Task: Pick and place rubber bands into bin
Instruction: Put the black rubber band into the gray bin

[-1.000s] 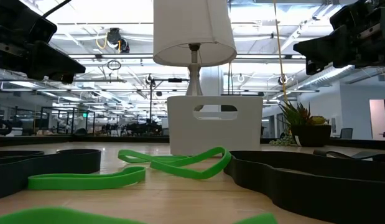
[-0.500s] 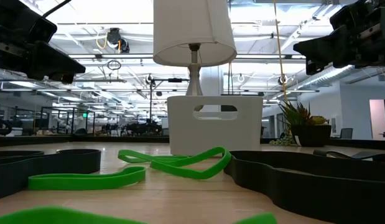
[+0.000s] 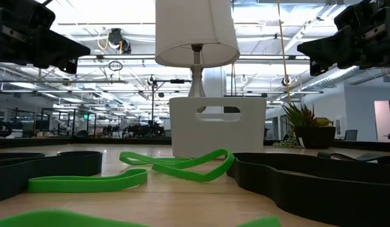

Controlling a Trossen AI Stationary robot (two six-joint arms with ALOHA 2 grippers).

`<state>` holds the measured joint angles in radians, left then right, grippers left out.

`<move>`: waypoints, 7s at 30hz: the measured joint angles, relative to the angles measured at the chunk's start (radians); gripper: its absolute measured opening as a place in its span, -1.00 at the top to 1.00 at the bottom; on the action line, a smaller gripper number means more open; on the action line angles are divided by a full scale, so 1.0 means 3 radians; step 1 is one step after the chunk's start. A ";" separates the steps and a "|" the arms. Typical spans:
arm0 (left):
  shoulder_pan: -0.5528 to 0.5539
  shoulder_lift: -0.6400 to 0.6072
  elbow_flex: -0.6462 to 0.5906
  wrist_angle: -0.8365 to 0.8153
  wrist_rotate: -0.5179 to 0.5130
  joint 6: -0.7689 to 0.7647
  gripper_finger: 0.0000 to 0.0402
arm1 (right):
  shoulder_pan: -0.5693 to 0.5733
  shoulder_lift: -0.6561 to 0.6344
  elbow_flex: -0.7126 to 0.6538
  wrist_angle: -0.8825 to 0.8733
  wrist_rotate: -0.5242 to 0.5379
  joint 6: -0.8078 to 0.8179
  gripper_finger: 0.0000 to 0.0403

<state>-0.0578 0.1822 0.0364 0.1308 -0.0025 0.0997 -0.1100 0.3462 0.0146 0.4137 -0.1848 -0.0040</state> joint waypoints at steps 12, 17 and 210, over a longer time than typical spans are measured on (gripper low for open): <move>0.0001 0.0000 0.0000 0.0395 0.0000 0.0720 0.90 | 0.0003 0.0000 0.0000 0.0301 0.0002 -0.0259 0.98; 0.0000 0.0000 0.0000 0.0550 -0.0001 0.0790 0.90 | 0.0005 0.0042 0.0131 0.0249 0.0007 -0.0143 0.98; 0.0001 0.0001 0.0000 0.0624 -0.0635 0.0350 0.90 | 0.0284 0.4469 0.3042 -0.1049 0.0715 0.0320 0.11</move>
<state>-0.0574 0.1825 0.0364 0.3180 -0.1928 0.2047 -0.0248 1.6870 0.9272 0.0990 0.0296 0.0921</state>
